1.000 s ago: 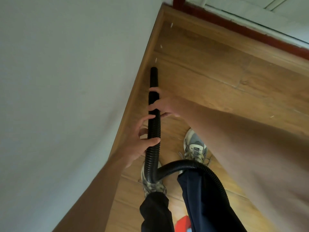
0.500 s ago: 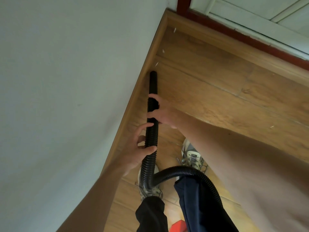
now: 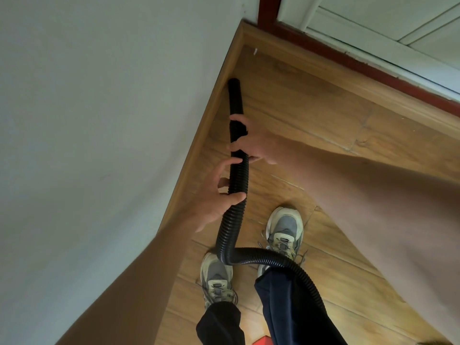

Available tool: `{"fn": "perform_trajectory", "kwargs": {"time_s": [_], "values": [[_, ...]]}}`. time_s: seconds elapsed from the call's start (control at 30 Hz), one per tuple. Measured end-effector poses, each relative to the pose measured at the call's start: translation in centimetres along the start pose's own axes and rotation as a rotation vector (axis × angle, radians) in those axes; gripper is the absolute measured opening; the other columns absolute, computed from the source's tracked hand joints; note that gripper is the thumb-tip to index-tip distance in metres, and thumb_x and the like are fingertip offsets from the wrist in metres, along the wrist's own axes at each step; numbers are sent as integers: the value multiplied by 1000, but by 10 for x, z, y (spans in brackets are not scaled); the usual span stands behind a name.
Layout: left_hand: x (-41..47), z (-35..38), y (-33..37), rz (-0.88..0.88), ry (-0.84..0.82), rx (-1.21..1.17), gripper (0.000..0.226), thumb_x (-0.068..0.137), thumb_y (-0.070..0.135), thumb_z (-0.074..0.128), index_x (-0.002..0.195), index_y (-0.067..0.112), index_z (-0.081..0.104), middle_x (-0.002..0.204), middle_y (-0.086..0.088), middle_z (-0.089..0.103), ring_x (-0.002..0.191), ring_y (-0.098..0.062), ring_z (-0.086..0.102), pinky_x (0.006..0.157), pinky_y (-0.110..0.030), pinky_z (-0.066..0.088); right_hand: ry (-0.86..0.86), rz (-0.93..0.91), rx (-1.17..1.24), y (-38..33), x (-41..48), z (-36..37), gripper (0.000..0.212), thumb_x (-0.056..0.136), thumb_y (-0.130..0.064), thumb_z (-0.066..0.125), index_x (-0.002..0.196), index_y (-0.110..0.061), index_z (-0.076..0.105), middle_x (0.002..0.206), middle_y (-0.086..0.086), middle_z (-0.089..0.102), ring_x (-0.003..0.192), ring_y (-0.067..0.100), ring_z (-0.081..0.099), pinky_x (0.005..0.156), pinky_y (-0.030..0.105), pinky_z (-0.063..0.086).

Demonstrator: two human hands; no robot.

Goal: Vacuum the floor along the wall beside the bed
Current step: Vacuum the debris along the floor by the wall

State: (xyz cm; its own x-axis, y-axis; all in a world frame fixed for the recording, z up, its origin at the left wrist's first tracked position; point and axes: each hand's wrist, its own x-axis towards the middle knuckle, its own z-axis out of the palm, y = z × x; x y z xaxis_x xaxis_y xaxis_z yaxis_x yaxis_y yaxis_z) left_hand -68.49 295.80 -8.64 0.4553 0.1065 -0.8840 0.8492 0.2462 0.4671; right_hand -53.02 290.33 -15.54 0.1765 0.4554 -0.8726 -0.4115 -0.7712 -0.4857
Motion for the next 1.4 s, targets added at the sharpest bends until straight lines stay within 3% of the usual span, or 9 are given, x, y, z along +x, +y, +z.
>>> {"fn": "perform_trajectory", "kwargs": {"time_s": [0.23,0.37,0.5,0.7,0.87,1.07,1.27,1.4], "values": [[16,3,11,35,-22,7,70,87,-1,72,131,48,48,118,-6,62,110,-24,65,87,-50,60,42,15,-23,-8,5,-18,79,86,-5,71,146,-43,35,124,5,51,98,21,60,65,31,58],[24,1,20,38,-75,108,73,86,0,72,133,49,44,119,1,58,111,-19,62,74,-38,62,41,17,-13,-9,6,-27,74,87,-7,71,143,-42,38,122,4,52,89,15,59,50,24,53],[30,-2,26,36,-84,171,75,87,1,71,136,50,42,121,2,55,110,-17,60,59,-28,60,60,13,16,-13,9,-31,70,88,-8,71,143,-40,40,123,4,53,88,14,59,55,28,56],[36,-5,27,99,-28,193,76,86,2,73,138,47,42,120,4,56,113,-13,58,73,-36,62,91,21,73,-18,13,-41,64,93,-8,63,144,-38,40,117,5,58,89,18,67,54,27,59],[42,-5,27,118,-11,232,77,84,6,75,136,52,41,115,11,56,114,-12,57,84,-46,61,96,19,72,-18,16,-46,63,94,-7,63,142,-39,39,119,6,60,89,21,69,61,31,61],[45,-8,29,127,-1,257,78,85,7,75,137,52,39,118,5,59,114,-15,60,89,-47,59,110,-1,86,-22,18,-45,65,93,-8,65,143,-39,38,124,8,59,89,21,69,56,28,60],[43,-10,32,112,5,233,76,87,6,73,138,51,38,121,4,58,113,-16,60,78,-39,61,109,-14,81,-26,20,-41,65,93,-9,66,144,-38,37,127,9,58,91,21,70,64,33,62],[33,-10,26,101,25,253,78,84,8,76,136,53,39,117,12,56,115,-15,59,83,-48,61,91,-3,91,-22,13,-33,63,94,-9,65,143,-38,38,127,9,57,91,22,69,61,31,61]]}}
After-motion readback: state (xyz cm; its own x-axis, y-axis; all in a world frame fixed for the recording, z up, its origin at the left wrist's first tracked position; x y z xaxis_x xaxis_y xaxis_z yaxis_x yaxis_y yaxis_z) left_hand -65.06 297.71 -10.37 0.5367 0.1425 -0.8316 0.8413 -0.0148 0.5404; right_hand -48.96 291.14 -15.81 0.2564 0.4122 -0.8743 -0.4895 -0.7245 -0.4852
